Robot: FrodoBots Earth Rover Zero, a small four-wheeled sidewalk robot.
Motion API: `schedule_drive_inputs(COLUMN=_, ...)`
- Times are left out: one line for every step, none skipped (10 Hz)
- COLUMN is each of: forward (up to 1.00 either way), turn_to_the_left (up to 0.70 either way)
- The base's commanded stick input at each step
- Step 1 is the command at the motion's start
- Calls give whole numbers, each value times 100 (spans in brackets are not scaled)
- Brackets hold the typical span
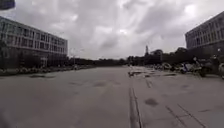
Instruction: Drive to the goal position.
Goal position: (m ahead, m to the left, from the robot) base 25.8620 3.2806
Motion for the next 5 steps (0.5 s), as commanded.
schedule_drive_inputs(forward=70, turn_to_the_left=0)
schedule_drive_inputs(forward=70, turn_to_the_left=0)
schedule_drive_inputs(forward=70, turn_to_the_left=0)
schedule_drive_inputs(forward=70, turn_to_the_left=0)
schedule_drive_inputs(forward=70, turn_to_the_left=0)
